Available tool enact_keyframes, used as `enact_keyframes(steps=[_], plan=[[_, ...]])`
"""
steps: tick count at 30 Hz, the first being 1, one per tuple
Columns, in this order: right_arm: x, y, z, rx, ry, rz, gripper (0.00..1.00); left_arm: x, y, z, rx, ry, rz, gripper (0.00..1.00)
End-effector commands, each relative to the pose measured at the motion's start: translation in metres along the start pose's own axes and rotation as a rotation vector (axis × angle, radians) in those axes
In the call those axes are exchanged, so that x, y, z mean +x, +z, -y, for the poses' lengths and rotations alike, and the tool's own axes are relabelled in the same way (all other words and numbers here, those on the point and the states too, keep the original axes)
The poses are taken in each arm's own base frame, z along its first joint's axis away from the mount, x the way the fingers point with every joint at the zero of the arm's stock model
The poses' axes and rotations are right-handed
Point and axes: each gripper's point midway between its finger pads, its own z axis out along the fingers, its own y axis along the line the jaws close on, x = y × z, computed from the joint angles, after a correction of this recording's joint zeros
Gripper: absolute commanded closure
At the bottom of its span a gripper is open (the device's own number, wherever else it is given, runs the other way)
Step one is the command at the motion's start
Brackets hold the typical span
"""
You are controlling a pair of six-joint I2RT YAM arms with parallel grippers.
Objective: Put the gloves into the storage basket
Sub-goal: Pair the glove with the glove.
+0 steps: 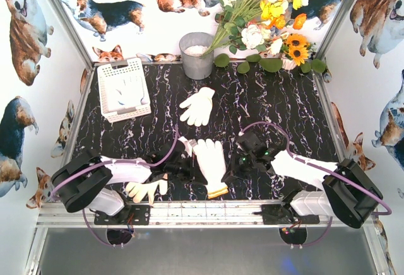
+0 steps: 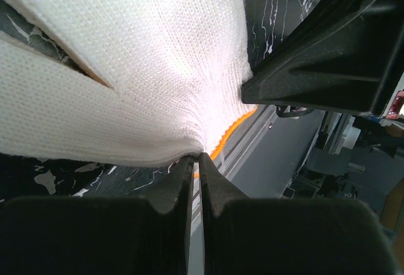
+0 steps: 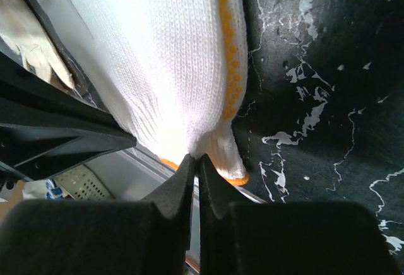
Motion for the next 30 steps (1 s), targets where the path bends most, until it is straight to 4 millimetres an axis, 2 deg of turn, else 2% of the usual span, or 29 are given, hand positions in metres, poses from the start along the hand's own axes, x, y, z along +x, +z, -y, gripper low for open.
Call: enact_keyframes(steps=[1,6,17,25,28,30], plan=[[-0.006,-0.010,-0.021,-0.049,-0.035,0.027,1.00,0.001,-0.005,0.015,0.039,0.014,0.018,1.00],[0.003,-0.018,-0.017,-0.047,0.000,0.036,1.00,0.005,-0.011,0.017,0.012,0.027,0.004,1.00],[0.020,-0.002,0.014,0.033,0.031,-0.035,1.00,0.036,0.008,0.005,-0.012,0.023,-0.113,1.00],[0.027,-0.001,0.023,0.060,0.035,-0.055,1.00,0.042,0.014,-0.005,-0.040,0.016,-0.118,1.00],[0.030,-0.002,0.025,0.070,0.034,-0.065,1.00,0.042,0.011,0.001,-0.021,0.022,-0.119,1.00],[0.028,-0.004,0.022,0.065,0.023,-0.053,1.00,0.039,0.006,0.005,-0.018,0.036,-0.101,0.88]])
